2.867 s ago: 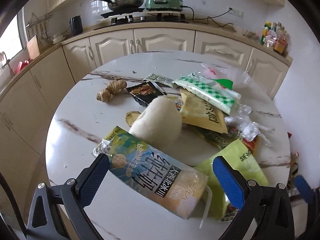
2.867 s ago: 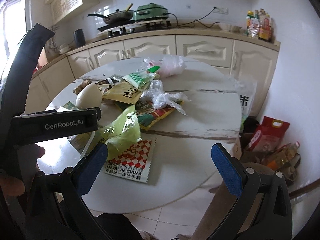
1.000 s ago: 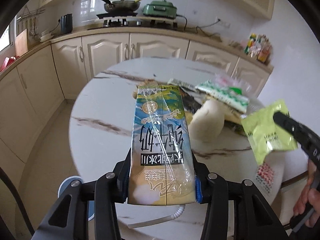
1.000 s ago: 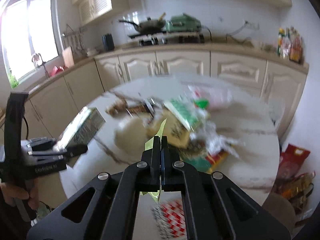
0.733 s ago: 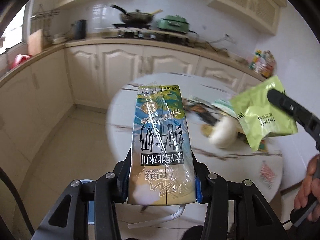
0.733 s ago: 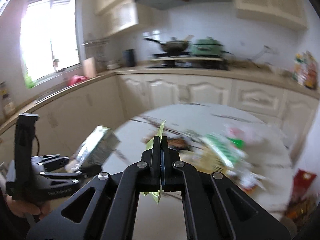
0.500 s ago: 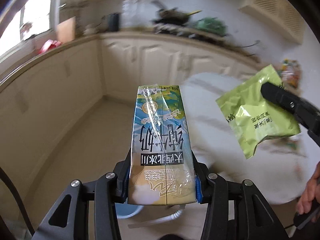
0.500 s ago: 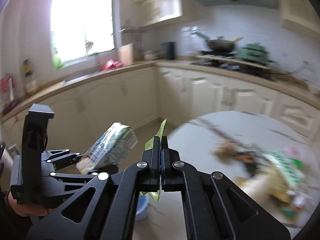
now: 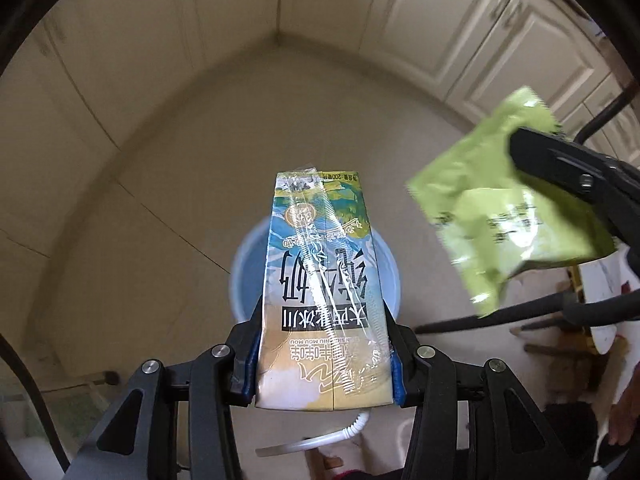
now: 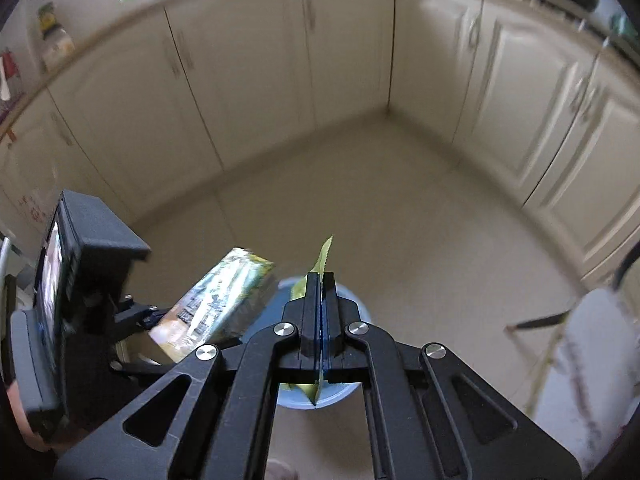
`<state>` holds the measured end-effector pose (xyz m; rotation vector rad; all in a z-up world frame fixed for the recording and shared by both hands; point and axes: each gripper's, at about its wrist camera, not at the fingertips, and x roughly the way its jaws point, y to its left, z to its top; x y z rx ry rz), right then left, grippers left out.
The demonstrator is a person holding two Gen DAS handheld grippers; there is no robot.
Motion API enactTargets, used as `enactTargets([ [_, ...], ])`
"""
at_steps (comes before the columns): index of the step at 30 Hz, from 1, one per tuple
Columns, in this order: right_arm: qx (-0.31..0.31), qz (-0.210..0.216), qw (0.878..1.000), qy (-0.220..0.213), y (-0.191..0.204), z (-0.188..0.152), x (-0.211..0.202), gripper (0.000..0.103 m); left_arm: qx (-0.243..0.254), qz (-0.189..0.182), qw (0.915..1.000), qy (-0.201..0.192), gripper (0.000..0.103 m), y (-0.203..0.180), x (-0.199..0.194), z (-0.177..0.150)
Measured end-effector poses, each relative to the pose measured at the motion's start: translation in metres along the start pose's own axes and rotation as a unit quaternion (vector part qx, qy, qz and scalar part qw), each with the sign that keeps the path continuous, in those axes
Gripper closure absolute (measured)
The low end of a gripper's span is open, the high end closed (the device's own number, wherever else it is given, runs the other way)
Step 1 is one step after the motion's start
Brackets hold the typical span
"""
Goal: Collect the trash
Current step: 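Carry the carton over the blue bin and open the left tool while the right tool drops the green packet, then swing both tools back from the bin toward the table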
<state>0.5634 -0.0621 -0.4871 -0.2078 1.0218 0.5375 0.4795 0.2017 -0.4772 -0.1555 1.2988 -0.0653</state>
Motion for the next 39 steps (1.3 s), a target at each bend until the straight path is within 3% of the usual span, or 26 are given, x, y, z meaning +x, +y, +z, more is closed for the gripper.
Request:
enactTargets([
  [4,0.006,0.002,0.999,0.041,-0.006,-0.005,0.061,0.102,-0.014,-0.006,0.9985,0.052,0.055,0.013,0.053,0.01],
  [6,0.013,0.008,0.998,0.06,-0.011,-0.008,0.084,0.102,-0.032,-0.004,0.9971,0.069,0.048,0.02,0.071,0.014],
  [13,0.031,0.028,0.995,0.087,-0.016,-0.019,0.121,0.098,-0.048,0.024,0.9953,0.081,0.045,0.024,0.078,0.033],
  [14,0.037,0.035,0.995,0.091,-0.017,-0.02,0.124,0.096,-0.05,0.025,0.9954,0.078,0.045,0.025,0.073,0.033],
  [18,0.039,0.033,0.995,0.088,-0.012,-0.016,0.12,0.056,-0.062,0.036,0.9956,0.061,0.04,0.009,0.048,0.036],
  [21,0.035,0.034,0.996,0.079,-0.005,-0.012,0.107,0.056,-0.066,0.053,0.9953,0.047,0.04,-0.008,0.02,0.031],
  [26,0.028,0.022,0.998,0.048,0.013,-0.004,0.055,0.05,-0.083,0.064,0.9945,-0.002,0.04,-0.02,-0.051,-0.004],
  [29,0.017,0.013,1.0,0.014,0.028,0.004,0.01,0.035,-0.096,0.07,0.9913,-0.055,0.04,-0.032,-0.111,-0.018],
  [31,0.009,0.005,1.0,-0.019,0.038,0.007,-0.031,0.018,-0.098,0.075,0.9874,-0.099,0.039,-0.04,-0.157,-0.026],
  [34,-0.007,-0.019,0.997,-0.076,0.052,0.009,-0.094,0.01,-0.09,0.086,0.9755,-0.182,0.033,-0.068,-0.235,-0.043],
  [39,-0.018,-0.061,0.985,-0.164,0.057,0.001,-0.202,0.0,-0.061,0.09,0.9522,-0.285,0.024,-0.138,-0.326,-0.082],
])
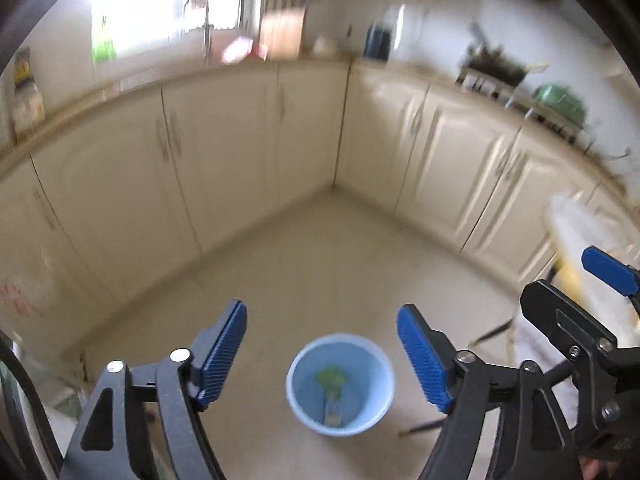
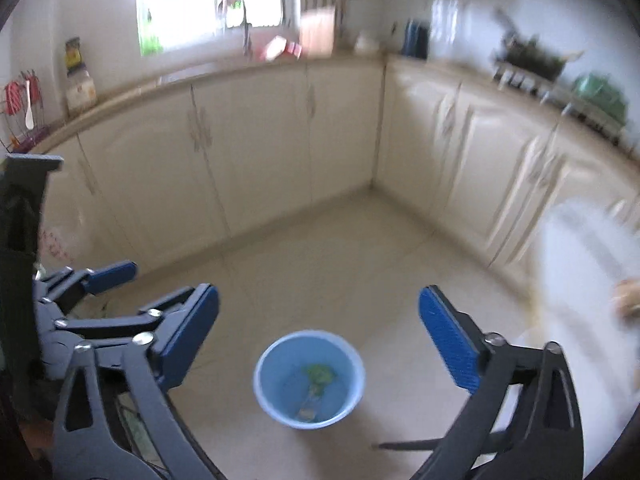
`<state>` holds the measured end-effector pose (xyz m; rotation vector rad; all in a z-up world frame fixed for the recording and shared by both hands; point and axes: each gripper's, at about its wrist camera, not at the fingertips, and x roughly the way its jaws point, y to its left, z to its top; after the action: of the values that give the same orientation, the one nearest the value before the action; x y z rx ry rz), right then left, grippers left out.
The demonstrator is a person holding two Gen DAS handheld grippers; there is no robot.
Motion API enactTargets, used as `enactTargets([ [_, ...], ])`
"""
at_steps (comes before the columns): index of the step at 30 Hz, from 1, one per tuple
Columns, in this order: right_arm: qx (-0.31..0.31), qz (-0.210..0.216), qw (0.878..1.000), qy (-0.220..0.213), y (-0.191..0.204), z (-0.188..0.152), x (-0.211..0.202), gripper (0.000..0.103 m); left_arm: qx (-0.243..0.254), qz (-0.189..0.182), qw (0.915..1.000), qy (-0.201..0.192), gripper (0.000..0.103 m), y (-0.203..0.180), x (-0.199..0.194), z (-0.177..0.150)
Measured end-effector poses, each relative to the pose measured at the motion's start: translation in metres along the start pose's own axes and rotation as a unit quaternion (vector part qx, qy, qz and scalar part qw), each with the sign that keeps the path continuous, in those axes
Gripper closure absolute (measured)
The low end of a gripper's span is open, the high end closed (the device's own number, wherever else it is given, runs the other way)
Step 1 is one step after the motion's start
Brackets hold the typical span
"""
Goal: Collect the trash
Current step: 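Swing both tools back from the bin toward the table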
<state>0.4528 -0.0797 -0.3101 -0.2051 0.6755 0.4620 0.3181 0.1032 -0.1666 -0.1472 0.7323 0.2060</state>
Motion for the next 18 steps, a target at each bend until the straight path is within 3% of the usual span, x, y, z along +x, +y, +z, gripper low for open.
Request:
enactTargets([
  [4,-0.002,-0.047,0.996,-0.075,-0.01,0.008,-0.09,0.0,0.012,0.005,0.9958,-0.09,0.018,-0.049,-0.087,-0.01],
  [8,0.003,-0.089,0.987,-0.134,-0.023,0.014,-0.172,0.0,0.035,-0.019,0.9836,-0.176,0.005,-0.109,-0.174,-0.028],
  [14,0.011,-0.158,0.967,-0.198,-0.038,0.003,-0.279,0.0,0.062,-0.03,0.9606,-0.269,0.001,-0.186,-0.271,-0.079],
  [18,0.034,-0.179,0.957,-0.227,-0.049,-0.016,-0.339,0.0,0.072,-0.059,0.9518,-0.292,0.001,-0.213,-0.299,-0.122],
])
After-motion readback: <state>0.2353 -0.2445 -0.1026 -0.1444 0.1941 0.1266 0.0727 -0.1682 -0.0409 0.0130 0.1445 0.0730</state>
